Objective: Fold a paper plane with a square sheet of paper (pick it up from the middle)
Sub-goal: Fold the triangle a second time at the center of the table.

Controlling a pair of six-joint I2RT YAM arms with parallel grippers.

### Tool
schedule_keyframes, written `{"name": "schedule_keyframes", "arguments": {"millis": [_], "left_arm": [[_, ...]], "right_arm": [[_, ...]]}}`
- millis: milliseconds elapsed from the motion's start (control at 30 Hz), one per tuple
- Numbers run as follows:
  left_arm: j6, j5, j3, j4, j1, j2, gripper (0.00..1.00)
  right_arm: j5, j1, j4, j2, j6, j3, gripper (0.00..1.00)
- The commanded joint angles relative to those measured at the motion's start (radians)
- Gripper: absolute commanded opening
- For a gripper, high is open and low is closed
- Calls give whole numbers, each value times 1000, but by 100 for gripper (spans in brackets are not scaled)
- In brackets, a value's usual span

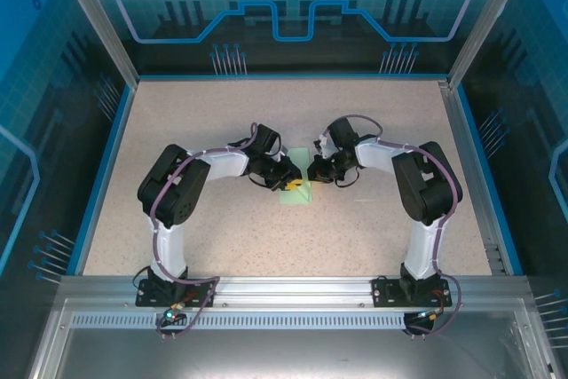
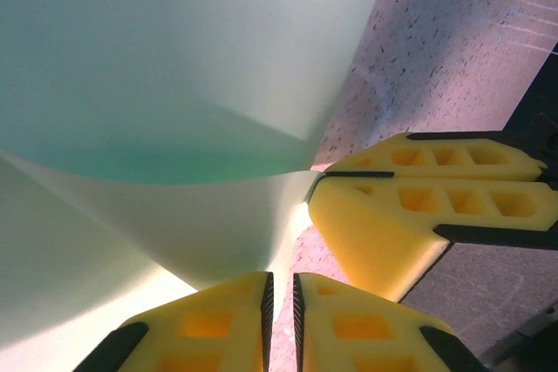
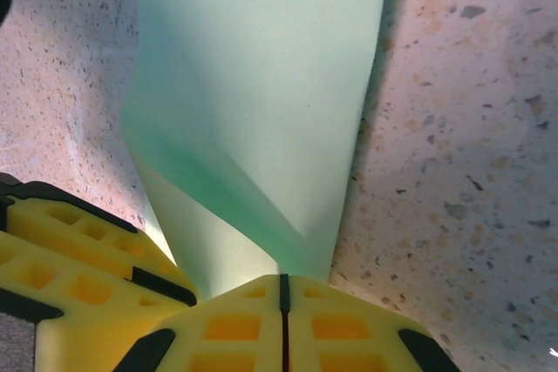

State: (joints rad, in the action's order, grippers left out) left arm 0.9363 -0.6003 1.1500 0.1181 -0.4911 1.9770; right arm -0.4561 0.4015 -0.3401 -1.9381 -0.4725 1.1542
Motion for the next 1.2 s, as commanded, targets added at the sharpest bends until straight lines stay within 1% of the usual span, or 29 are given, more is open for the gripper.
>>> {"name": "schedule_keyframes", "arguments": {"millis": [0,1167], "left_arm": [[-26,-30,34,19,-9,17,17],[-28,-29,53,39,-20,59,17]], "right_arm": [[17,20,-23,-24,16,30,7],[42,24,-51,-63,25,85,7]]}}
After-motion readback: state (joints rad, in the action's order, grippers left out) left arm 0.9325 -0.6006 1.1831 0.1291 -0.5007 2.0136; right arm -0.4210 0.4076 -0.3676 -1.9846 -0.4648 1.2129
